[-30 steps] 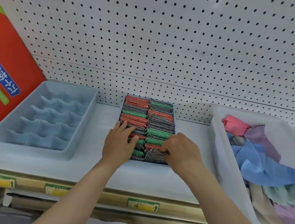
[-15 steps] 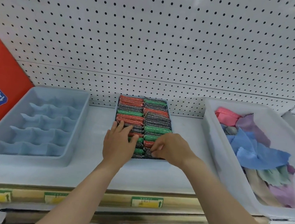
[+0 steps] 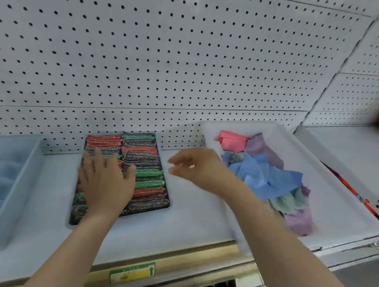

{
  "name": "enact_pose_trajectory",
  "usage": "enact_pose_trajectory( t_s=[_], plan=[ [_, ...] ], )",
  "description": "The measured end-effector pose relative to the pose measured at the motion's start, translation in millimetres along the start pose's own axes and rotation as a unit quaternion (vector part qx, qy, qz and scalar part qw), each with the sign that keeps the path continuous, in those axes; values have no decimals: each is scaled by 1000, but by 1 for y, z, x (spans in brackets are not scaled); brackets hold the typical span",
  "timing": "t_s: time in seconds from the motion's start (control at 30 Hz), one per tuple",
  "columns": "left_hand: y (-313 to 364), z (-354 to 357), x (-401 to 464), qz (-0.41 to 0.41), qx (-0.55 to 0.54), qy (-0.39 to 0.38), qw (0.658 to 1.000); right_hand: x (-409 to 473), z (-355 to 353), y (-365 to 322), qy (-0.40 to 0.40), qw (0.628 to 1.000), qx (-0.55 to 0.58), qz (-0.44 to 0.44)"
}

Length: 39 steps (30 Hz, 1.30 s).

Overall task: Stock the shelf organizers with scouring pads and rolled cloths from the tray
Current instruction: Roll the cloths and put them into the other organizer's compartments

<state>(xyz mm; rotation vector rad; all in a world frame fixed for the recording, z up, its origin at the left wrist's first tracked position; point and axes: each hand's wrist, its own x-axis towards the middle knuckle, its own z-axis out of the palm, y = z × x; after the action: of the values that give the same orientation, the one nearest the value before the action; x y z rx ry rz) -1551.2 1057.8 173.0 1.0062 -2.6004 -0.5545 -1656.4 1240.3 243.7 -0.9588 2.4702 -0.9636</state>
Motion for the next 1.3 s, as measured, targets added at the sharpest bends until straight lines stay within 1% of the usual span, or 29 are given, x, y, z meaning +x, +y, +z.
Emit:
enact_pose_trajectory(
  t_s=[0.07, 0.1, 0.13, 0.17, 0.2, 0.23, 0.27, 0.33, 0.4, 0.43, 0.5, 0.53, 0.57, 0.6, 0.63, 0.67, 0.7, 0.8, 0.9, 0.97, 1.03, 1.1, 1.13, 1.2, 1.3],
  plan=[
    [39, 5, -4, 49, -27, -13, 998, 0, -48, 37, 90, 995, 10, 40],
    [60, 10, -6, 64, -64, -42, 995, 0, -71, 59, 108, 991, -18, 78],
    [82, 15, -9, 73, -109, -80, 988, 0, -90, 82, 101, 984, -67, 127],
    [103, 22, -13, 81, -149, -113, 979, 0, -106, 107, 71, 975, -124, 169],
    [123, 28, -18, 89, -175, -135, 971, -1, -117, 130, 19, 966, -175, 190],
    [142, 35, -22, 96, -188, -147, 966, -1, -122, 149, -42, 959, -206, 189],
    [158, 41, -26, 103, -198, -154, 962, -1, -122, 165, -97, 956, -219, 170],
    [185, 49, -31, 110, -220, -170, 954, 2, -112, 190, -167, 951, -241, 98],
    [204, 52, -33, 108, -248, -177, 946, 5, -103, 202, -188, 942, -273, 40],
    [212, 53, -33, 103, -260, -177, 944, 6, -104, 205, -177, 948, -265, 12],
    [222, 54, -31, 96, -281, -183, 937, 11, -117, 207, -138, 972, -190, -17],
    [227, 55, -30, 100, -296, -195, 930, 12, -129, 204, -118, 987, -112, -7],
    [232, 54, -29, 106, -316, -215, 918, 12, -142, 201, -108, 994, -12, 3],
    [238, 52, -28, 114, -339, -236, 904, 10, -157, 194, -102, 990, 94, 2],
    [246, 48, -27, 123, -359, -250, 891, 9, -172, 188, -94, 978, 187, -3],
    [255, 43, -24, 136, -375, -254, 881, 7, -186, 181, -89, 963, 253, -8],
    [263, 37, -20, 154, -386, -251, 874, 6, -201, 173, -92, 951, 295, -22],
    [283, 14, -4, 191, -417, -217, 862, 3, -234, 152, -104, 940, 319, -56],
    [296, -10, 9, 196, -444, -176, 856, 5, -255, 137, -67, 943, 314, -86],
    [303, -24, 16, 185, -441, -149, 866, 8, -263, 127, -11, 940, 321, -112],
    [306, -37, 23, 173, -419, -147, 879, 11, -271, 118, 49, 931, 341, -124],
    [303, -50, 32, 168, -387, -149, 894, 14, -284, 110, 92, 924, 347, -127],
    [300, -58, 36, 166, -372, -138, 903, 16, -292, 107, 110, 923, 347, -127],
    [292, -75, 47, 162, -356, -105, 915, 19, -309, 102, 134, 920, 346, -127],
    [280, -99, 64, 157, -355, -61, 919, 23, -330, 95, 141, 920, 342, -127]
  ],
)
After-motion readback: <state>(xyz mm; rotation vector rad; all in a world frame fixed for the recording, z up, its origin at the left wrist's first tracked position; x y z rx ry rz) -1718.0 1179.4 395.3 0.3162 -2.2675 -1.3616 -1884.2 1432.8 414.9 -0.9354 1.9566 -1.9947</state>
